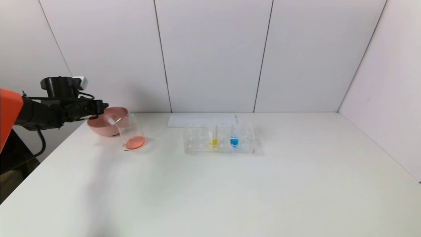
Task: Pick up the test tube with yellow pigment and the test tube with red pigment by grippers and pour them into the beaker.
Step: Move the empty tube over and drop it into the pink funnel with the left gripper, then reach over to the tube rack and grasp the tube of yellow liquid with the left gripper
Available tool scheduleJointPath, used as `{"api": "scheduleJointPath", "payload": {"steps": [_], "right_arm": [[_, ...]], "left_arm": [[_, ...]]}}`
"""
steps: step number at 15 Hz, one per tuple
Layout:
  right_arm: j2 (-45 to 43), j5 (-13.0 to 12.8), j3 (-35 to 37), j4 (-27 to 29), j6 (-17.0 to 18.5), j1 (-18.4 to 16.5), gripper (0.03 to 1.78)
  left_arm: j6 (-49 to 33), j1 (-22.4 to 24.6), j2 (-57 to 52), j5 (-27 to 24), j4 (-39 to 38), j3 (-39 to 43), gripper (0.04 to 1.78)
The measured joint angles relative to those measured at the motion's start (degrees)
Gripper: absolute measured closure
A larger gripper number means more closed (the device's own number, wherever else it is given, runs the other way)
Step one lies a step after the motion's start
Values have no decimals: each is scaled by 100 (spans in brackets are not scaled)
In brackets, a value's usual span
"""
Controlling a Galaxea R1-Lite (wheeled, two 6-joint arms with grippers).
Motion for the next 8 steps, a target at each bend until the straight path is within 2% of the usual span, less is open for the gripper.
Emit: {"api": "scheduleJointPath", "payload": {"steps": [2, 4, 6, 8], "right_arm": [[0, 0, 0, 0, -2, 0, 11], [0, 0, 0, 0, -2, 0, 11], [0, 0, 0, 0, -2, 0, 11], [0, 1, 0, 0, -5, 0, 11]], "left_arm": [[5, -9, 2, 0, -2, -2, 37], [9, -2, -9, -4, -18, 6, 17], [24, -2, -30, -1, -41, 20, 6], [44, -11, -100, -6, -49, 61, 5]]}}
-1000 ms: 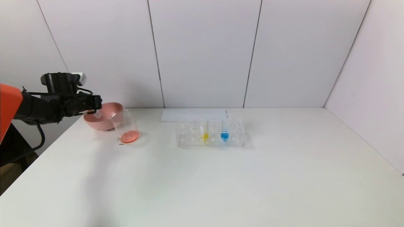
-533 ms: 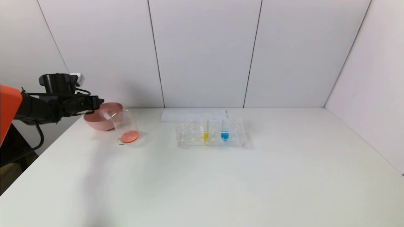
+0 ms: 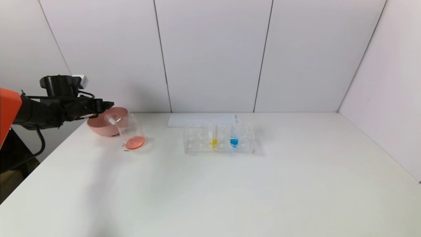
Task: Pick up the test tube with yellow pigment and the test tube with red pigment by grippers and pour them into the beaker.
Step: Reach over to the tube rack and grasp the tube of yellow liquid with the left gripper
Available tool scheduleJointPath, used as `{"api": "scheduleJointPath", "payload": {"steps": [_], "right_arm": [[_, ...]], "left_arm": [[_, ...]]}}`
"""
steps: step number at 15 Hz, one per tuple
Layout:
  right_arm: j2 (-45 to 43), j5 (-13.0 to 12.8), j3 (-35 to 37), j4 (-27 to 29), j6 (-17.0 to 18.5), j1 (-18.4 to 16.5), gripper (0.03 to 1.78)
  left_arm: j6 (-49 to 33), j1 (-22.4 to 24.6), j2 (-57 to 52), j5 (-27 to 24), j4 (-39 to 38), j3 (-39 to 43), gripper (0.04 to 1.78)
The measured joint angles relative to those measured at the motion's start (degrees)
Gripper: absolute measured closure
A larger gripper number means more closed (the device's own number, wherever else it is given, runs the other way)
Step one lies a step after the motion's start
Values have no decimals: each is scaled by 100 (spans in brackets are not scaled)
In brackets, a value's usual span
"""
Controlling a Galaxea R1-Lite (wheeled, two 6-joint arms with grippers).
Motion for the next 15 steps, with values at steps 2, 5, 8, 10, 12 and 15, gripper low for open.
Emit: {"api": "scheduleJointPath", "payload": {"steps": [2, 5, 8, 10, 12, 15], "right_arm": [[0, -1, 0, 0, 2, 0, 11], [0, 0, 0, 0, 0, 0, 11], [0, -1, 0, -2, 2, 0, 11], [0, -4, 2, 0, 0, 0, 11], [0, -1, 2, 0, 0, 0, 11], [0, -1, 2, 0, 2, 0, 11]], "left_arm": [[6, -11, -101, -2, 0, 55, 5], [6, -63, -256, -5, -2, 162, 5], [0, -124, -471, -5, 9, 243, 5], [2, -177, -623, 2, 7, 269, 5], [-2, -273, -794, 15, 9, 282, 5], [5, -460, -1039, 35, 16, 352, 5]]}}
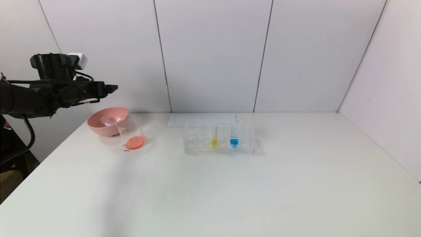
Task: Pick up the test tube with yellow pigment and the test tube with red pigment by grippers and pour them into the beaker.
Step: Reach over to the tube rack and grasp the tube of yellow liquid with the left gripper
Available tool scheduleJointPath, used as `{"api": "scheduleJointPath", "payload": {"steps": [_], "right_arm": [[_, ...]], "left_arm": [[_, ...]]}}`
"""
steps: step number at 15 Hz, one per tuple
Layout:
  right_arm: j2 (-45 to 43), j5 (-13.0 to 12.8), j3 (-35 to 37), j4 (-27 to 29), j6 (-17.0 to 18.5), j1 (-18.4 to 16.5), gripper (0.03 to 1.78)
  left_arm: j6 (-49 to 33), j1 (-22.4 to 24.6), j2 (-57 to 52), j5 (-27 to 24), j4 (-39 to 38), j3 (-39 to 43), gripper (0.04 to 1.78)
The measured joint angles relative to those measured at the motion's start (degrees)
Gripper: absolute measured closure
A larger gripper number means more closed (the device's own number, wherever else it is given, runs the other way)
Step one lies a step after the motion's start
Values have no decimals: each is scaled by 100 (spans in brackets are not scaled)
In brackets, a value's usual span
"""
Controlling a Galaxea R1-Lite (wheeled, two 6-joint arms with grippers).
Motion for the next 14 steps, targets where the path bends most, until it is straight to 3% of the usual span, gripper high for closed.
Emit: {"api": "scheduleJointPath", "payload": {"steps": [7, 14], "right_arm": [[0, 0, 0, 0, -2, 0, 11], [0, 1, 0, 0, -2, 0, 11]], "left_arm": [[41, -371, -681, 6, -13, 466, 5], [15, -961, -1759, -18, -27, 1580, 5]]}}
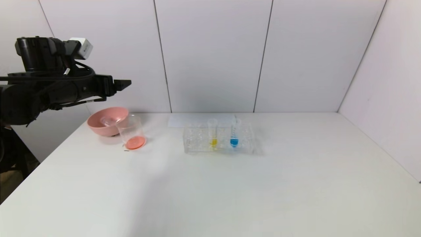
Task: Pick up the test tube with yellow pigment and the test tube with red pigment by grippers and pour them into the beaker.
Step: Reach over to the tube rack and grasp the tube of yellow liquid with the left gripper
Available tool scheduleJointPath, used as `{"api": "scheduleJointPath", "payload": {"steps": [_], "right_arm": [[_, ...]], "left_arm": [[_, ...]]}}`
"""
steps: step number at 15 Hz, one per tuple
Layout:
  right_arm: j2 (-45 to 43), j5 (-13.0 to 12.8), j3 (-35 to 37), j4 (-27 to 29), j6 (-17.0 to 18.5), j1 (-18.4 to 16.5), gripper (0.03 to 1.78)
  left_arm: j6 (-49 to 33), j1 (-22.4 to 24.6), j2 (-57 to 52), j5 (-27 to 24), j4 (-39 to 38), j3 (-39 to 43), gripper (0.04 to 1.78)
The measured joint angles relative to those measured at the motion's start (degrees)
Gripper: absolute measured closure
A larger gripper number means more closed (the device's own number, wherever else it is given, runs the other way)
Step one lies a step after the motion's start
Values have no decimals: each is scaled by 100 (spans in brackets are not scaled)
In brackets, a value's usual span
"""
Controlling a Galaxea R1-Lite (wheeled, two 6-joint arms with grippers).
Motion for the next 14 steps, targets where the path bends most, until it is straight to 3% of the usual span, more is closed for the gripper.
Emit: {"api": "scheduleJointPath", "payload": {"steps": [14], "right_arm": [[0, -1, -2, 0, 0, 0, 11]], "left_arm": [[-15, -1182, -1782, 60, -15, 2128, 5]]}}
